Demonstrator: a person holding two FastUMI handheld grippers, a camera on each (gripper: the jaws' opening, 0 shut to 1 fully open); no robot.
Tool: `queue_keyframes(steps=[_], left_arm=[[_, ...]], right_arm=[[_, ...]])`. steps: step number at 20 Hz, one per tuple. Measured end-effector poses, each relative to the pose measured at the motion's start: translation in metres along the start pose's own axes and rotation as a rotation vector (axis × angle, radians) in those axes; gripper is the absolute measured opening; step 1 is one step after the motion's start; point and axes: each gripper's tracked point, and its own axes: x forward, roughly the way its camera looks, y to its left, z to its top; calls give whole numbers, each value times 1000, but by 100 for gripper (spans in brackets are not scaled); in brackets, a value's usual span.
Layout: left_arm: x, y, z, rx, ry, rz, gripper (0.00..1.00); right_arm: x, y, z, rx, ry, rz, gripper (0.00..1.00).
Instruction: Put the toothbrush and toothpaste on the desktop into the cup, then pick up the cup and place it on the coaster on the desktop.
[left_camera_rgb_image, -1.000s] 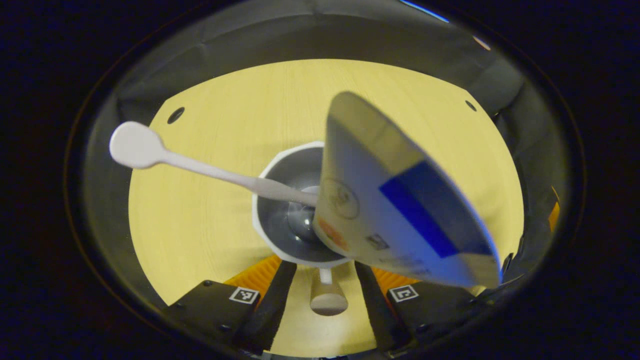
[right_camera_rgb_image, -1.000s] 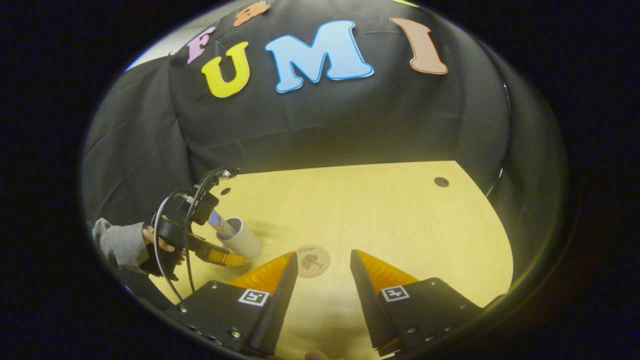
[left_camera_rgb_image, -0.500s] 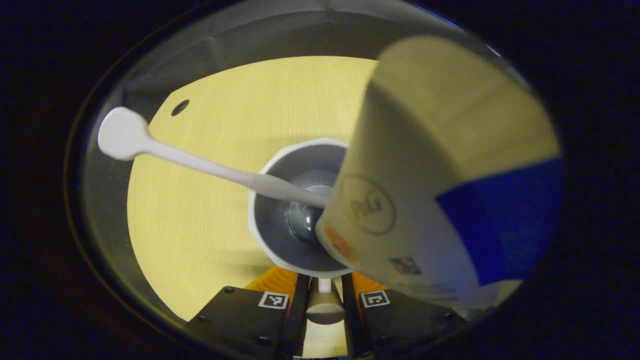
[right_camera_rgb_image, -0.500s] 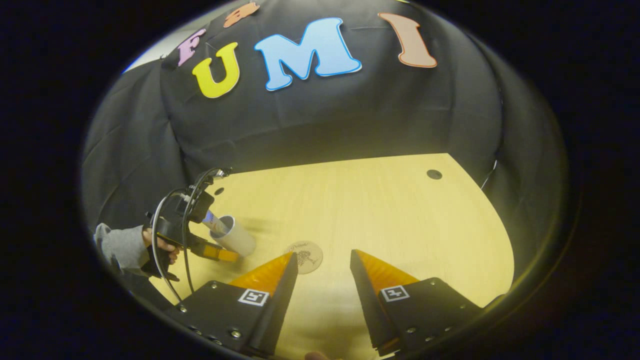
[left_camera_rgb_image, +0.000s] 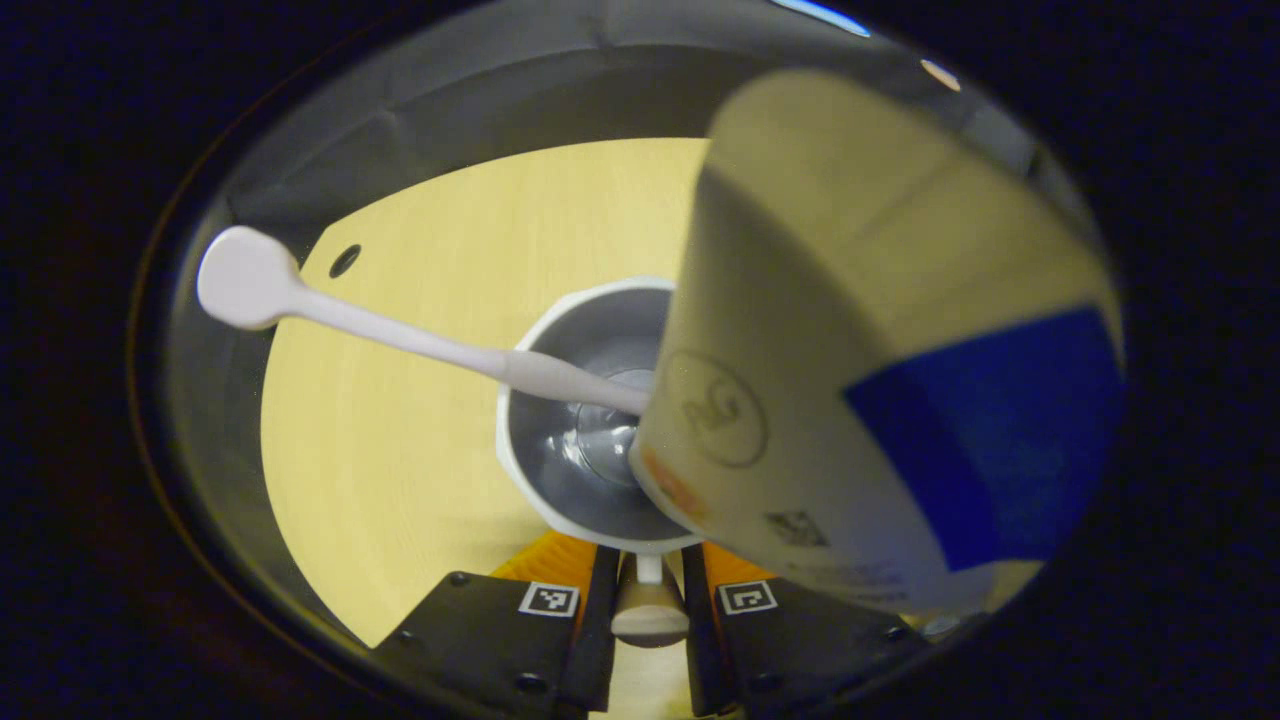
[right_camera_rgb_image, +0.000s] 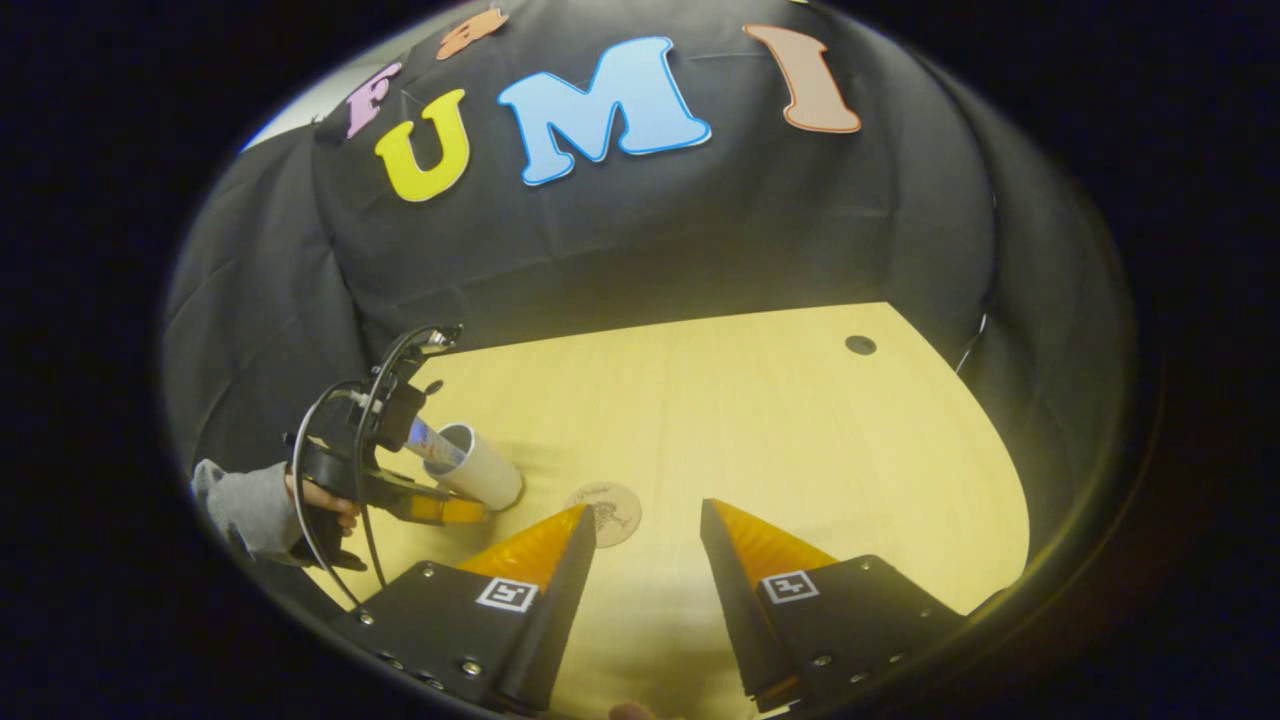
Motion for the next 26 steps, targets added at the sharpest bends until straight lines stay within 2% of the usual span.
queue_keyframes(steps=[3, 4, 6, 7, 8, 9, 11, 17, 18, 19, 26], left_arm=[[-3, -28, 2, 26, 2, -39, 43], [-4, -36, 2, 34, 5, -51, 37], [-2, -53, 2, 57, 8, -68, 37], [-2, -60, 2, 69, 9, -77, 43], [-2, -68, 4, 79, 12, -84, 42], [-1, -76, 4, 88, 16, -92, 36], [1, -90, 5, 105, 23, -105, 37], [12, -125, 7, 155, 48, -116, 36], [15, -128, 8, 161, 51, -115, 39], [17, -131, 8, 166, 54, -114, 36], [32, -138, 4, 163, 91, -88, 37]], right_arm=[[-3, -1, 0, 0, -4, 0, 66], [-5, -2, -1, 0, -6, 0, 66], [-8, -5, -2, 5, -7, -5, 66], [-9, -7, -2, 11, -6, -8, 66], [-10, -10, -4, 17, -7, -13, 66], [-12, -14, -4, 24, -7, -17, 66], [-15, -20, -5, 39, -7, -26, 66], [-22, -41, -7, 69, -9, -52, 66], [-23, -43, -7, 75, -9, -55, 66], [-24, -45, -7, 80, -9, -57, 66], [-31, -58, -7, 93, -9, -64, 66]])
